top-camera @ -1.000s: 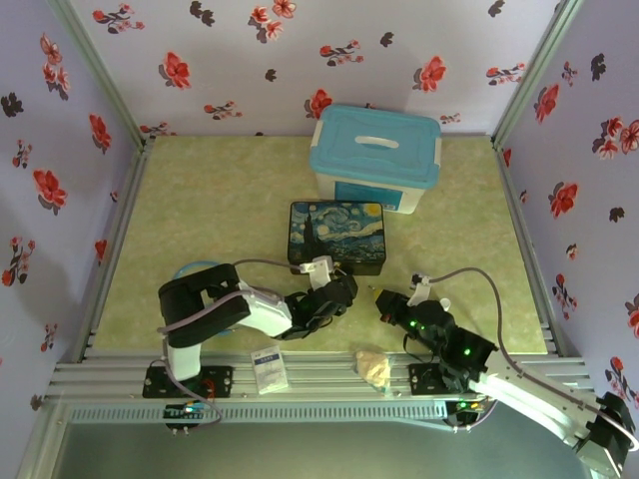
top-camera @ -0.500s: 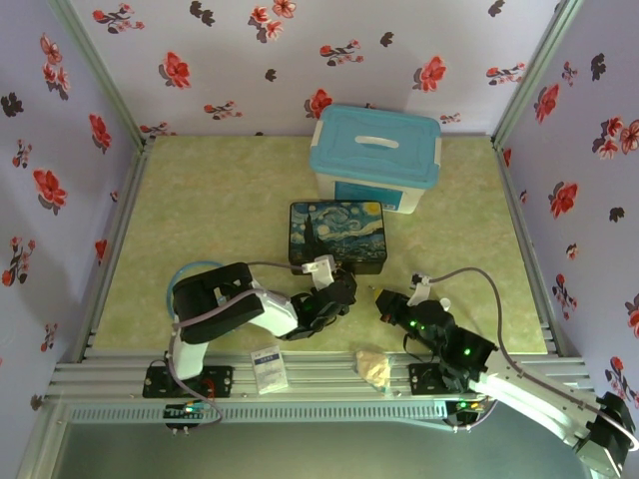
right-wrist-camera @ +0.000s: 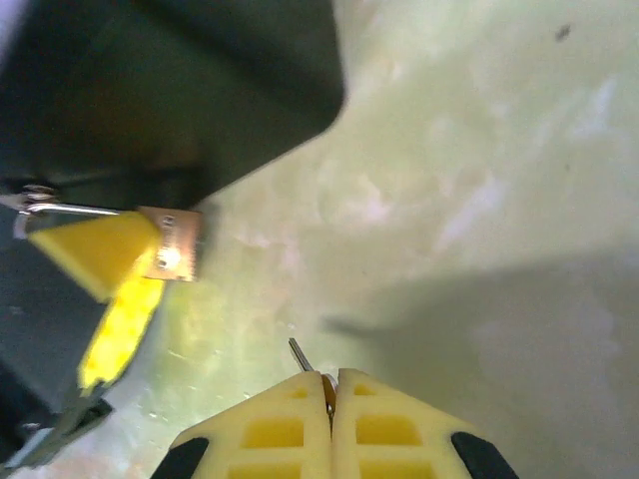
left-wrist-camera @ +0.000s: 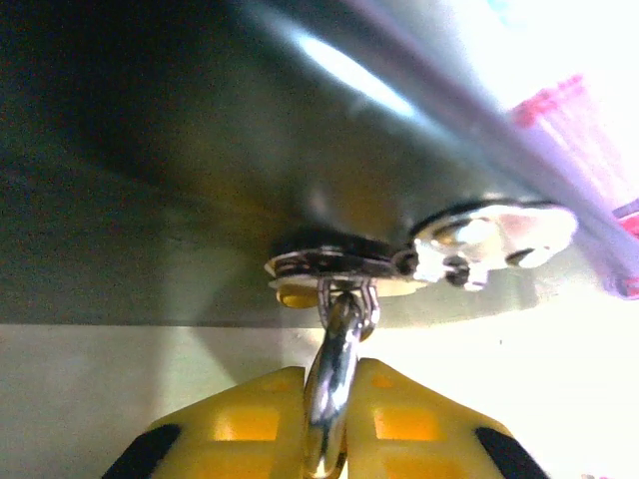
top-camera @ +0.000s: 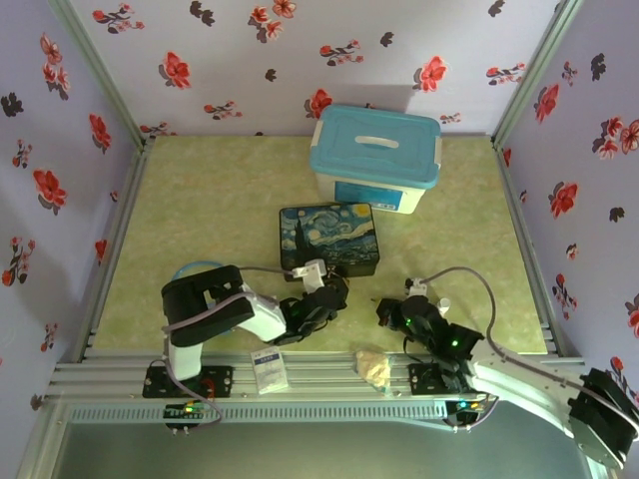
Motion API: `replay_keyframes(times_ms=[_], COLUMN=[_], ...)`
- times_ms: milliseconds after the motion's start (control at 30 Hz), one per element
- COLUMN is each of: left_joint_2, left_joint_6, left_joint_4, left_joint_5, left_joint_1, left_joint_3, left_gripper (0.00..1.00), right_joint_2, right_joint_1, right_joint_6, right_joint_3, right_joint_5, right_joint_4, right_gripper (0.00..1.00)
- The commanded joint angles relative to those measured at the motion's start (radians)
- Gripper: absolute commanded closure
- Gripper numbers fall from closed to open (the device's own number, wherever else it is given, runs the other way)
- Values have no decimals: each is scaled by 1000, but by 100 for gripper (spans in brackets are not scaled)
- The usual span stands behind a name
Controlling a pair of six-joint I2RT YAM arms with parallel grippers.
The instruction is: Unlock the padlock with the key
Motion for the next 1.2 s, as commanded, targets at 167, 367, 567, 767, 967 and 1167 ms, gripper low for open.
replay_keyframes(times_ms=[167, 367, 567, 767, 967, 1167], left_joint_2=[-13, -38, -43, -11, -14, -9], left_joint_6=[-125, -168, -180, -149, -69, -14], left_joint_4=[219, 292, 253, 223, 41, -131], left_joint_5=[25, 43, 89, 83, 52, 11], left_joint_1=[4, 7, 27, 30, 29, 29], left_joint_3=[-134, -169, -164, -141, -62, 15], left_gripper=[100, 100, 96, 91, 79, 69], right_joint_2=[320, 375, 413, 344, 200, 125], right_joint_1=[-48, -88, -103, -105, -105, -110], right_joint_6=[42, 69, 55, 31, -5, -15], right_joint_3=[67, 75, 111, 115, 114, 105], right_joint_5=[-225, -279, -306, -280, -211, -208], right_joint_4=[403, 489, 523, 425, 232, 165], right_gripper=[100, 100, 100, 100, 100, 100])
